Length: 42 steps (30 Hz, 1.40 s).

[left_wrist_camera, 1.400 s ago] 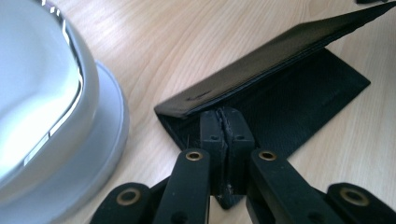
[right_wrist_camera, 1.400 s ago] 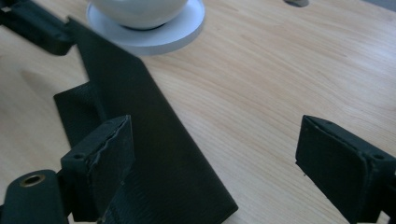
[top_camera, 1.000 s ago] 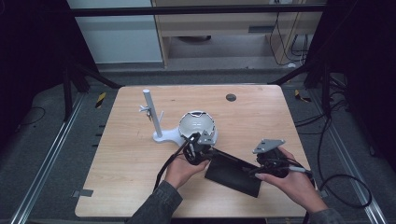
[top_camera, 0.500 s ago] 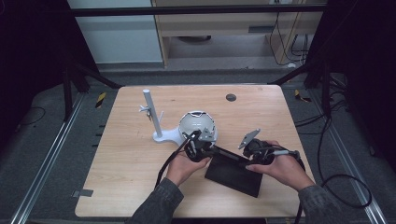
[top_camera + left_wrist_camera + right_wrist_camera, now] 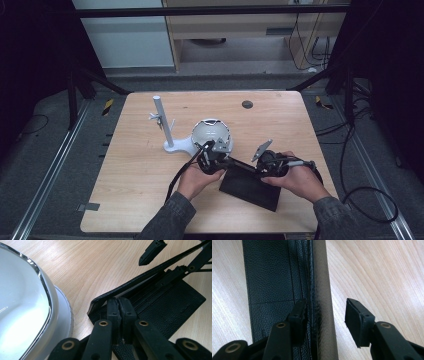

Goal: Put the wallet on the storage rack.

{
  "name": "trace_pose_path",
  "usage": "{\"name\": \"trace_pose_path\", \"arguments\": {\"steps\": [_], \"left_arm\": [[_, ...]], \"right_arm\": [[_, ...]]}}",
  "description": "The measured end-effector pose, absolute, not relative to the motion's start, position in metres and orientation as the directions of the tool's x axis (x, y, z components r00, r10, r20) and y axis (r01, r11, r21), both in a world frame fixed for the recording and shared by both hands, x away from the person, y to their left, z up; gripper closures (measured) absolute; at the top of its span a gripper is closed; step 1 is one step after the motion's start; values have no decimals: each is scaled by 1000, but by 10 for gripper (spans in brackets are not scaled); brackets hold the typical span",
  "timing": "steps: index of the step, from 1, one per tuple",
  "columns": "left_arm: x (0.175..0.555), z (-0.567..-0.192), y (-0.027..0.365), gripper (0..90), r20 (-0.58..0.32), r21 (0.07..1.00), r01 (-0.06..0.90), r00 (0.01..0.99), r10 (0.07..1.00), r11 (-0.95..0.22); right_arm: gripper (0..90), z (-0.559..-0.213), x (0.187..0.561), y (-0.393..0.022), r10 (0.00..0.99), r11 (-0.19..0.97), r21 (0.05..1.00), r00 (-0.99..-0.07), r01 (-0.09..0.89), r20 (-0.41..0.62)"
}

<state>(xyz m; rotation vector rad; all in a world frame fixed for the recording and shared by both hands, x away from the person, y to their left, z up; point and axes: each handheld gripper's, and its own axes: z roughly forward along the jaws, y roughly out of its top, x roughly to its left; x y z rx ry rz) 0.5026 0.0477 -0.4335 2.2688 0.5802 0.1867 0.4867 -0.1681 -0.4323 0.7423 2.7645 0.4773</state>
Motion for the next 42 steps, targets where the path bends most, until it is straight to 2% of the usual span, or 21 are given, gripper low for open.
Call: {"name": "trace_pose_path", "arguments": {"steps": [9,14,20,24,27,30,34,37,42], "left_arm": [[503,-434,48,875,-48,721,352,885,464,-597],[503,-434,48,875,-52,722,357,882,467,-592],[500,-428,53,861,-46,731,357,876,480,-581],[490,-419,61,741,-20,748,350,861,508,-564],[479,-412,68,512,5,757,342,849,529,-556],[470,-407,74,326,17,759,327,855,519,-563],[463,-401,80,166,34,772,288,872,489,-567],[463,-396,83,132,21,773,303,866,499,-558],[466,-389,81,128,11,763,315,866,499,-565]], "right_arm": [[548,-440,487,-166,511,825,355,-848,439,-141],[592,-443,488,-162,504,834,339,-851,434,-149],[824,-444,485,-160,463,863,331,-862,383,-209],[844,-440,479,-163,437,874,340,-867,347,-240],[845,-435,471,-171,444,864,380,-858,332,-259],[845,-426,463,-183,461,845,430,-841,318,-284],[845,-413,453,-202,505,801,514,-807,307,-305],[845,-406,449,-216,535,765,575,-783,291,-316],[845,-398,444,-232,566,719,645,-756,258,-328]]}}
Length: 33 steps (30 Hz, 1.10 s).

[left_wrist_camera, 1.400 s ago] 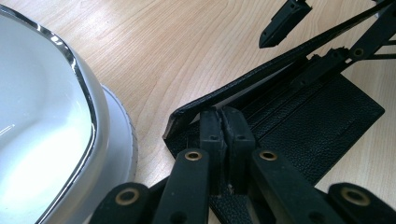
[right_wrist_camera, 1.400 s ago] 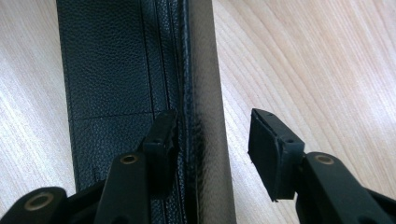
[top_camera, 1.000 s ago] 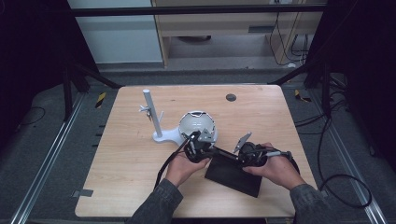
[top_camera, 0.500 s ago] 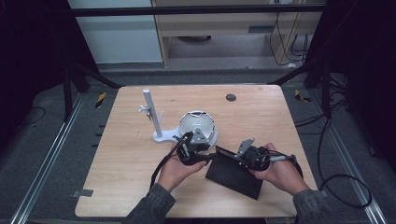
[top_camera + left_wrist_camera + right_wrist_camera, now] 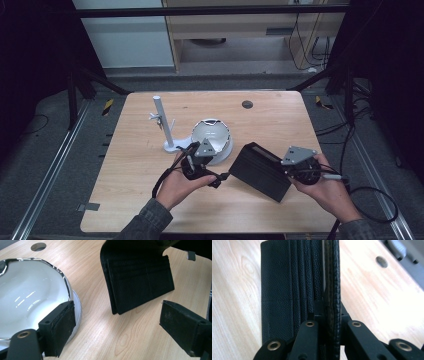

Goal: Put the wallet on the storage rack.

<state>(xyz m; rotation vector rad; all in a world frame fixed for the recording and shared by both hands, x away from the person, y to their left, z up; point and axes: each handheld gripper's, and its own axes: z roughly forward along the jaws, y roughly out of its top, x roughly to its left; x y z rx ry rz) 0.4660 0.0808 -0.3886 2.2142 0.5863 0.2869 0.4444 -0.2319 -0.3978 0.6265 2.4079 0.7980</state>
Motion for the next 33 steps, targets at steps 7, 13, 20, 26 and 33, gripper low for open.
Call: {"name": "trace_pose_path", "arguments": {"steps": [7,13,20,26,33], "left_arm": [[471,-379,72,102,21,768,304,867,497,-564],[474,-374,65,102,25,774,290,874,486,-562],[477,-373,62,114,13,778,289,880,474,-558],[482,-376,62,165,-12,778,298,888,461,-553],[494,-382,56,262,-24,769,303,894,448,-563]], "right_arm": [[845,-395,441,-239,585,664,719,-742,206,-328],[845,-390,439,-238,588,633,754,-743,177,-319],[845,-383,439,-232,581,611,778,-748,143,-319],[845,-381,438,-229,576,602,789,-752,126,-319],[845,-380,436,-227,569,590,800,-758,108,-318]]}}
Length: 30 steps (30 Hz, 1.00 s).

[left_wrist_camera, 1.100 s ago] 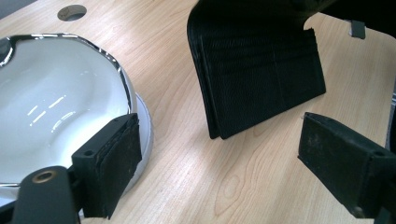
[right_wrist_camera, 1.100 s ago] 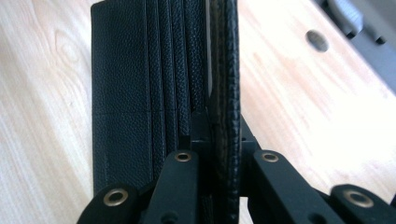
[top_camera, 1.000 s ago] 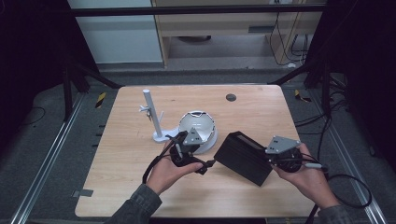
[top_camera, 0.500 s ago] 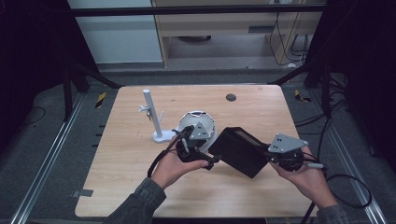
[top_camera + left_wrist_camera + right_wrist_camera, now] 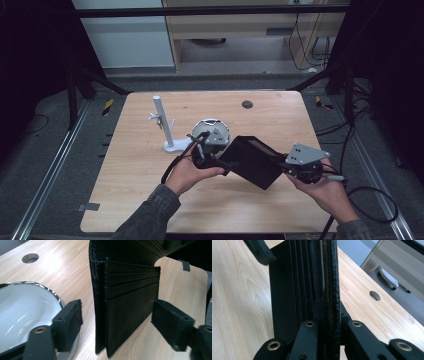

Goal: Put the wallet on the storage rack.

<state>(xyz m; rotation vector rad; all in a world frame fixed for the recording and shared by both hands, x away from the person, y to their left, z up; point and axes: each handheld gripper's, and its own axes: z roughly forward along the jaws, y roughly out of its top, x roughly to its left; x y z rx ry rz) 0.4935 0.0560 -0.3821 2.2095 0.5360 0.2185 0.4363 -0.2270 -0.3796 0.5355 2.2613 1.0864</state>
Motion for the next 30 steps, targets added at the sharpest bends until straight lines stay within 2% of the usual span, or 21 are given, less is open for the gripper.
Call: {"name": "trace_pose_path", "arguments": {"steps": [4,9,11,12,14,16,18,21,24,26,30], "left_arm": [[501,-386,51,349,-37,759,311,897,440,-572],[508,-380,50,669,-91,741,343,903,419,-578],[507,-374,52,776,-125,757,355,902,413,-548],[505,-370,52,799,-111,760,346,903,415,-549],[502,-362,50,807,-71,739,336,901,429,-584],[501,-356,50,809,-66,728,355,888,455,-587],[502,-347,49,809,-9,701,348,878,479,-623],[503,-330,51,809,9,685,354,870,493,-636],[503,-312,52,808,38,675,337,873,487,-656],[502,-300,53,808,44,676,335,870,490,-656],[503,-279,60,809,62,684,329,864,501,-651]], "right_arm": [[845,-379,435,-227,569,582,808,-759,99,-317],[843,-381,436,-229,576,569,816,-756,97,-311],[830,-385,437,-230,579,570,816,-753,99,-313],[801,-388,437,-230,583,572,813,-750,104,-314],[757,-395,437,-230,594,562,819,-745,114,-304],[691,-402,438,-230,603,545,828,-747,130,-279],[565,-409,437,-228,621,531,832,-742,161,-253],[392,-427,432,-228,651,493,843,-734,217,-192],[243,-450,430,-230,719,415,871,-682,264,-136],[190,-466,431,-231,760,363,885,-642,292,-101],[142,-475,436,-230,822,366,857,-558,362,-115]]}}
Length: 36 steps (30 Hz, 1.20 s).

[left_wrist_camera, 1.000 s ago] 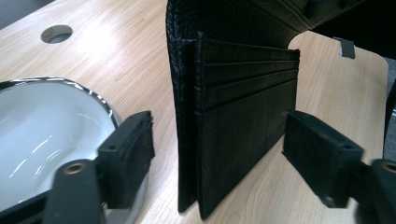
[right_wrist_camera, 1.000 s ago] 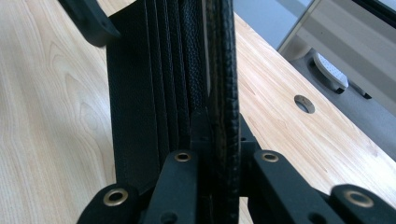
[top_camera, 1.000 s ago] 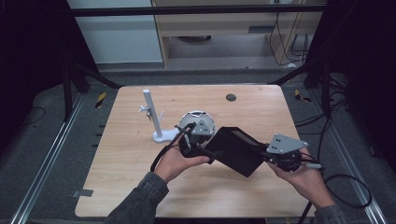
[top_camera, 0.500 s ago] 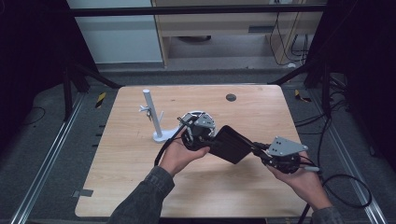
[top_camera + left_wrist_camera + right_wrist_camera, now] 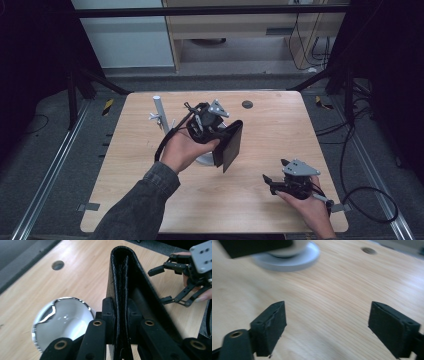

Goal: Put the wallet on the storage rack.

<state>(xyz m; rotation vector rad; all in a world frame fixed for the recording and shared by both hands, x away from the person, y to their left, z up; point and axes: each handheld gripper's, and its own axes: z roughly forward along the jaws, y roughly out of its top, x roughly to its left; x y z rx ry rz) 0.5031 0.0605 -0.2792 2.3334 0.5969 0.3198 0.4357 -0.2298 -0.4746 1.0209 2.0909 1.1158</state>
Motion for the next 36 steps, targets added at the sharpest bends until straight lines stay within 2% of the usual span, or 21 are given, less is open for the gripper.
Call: {"name": "trace_pose_path", "arguments": {"steps": [4,11,23,36], "left_arm": [[509,-265,70,809,49,689,347,853,519,-636],[514,-251,78,810,72,702,349,833,549,-621],[521,-237,90,809,75,733,351,810,582,-582],[534,-247,100,809,96,729,366,782,615,-579]], "right_arm": [[98,-482,444,-238,876,304,841,-477,447,-63],[103,-497,452,-252,908,243,806,-420,539,7],[104,-501,453,-250,908,255,788,-419,560,4],[93,-511,457,-246,904,290,734,-428,614,2]]}}
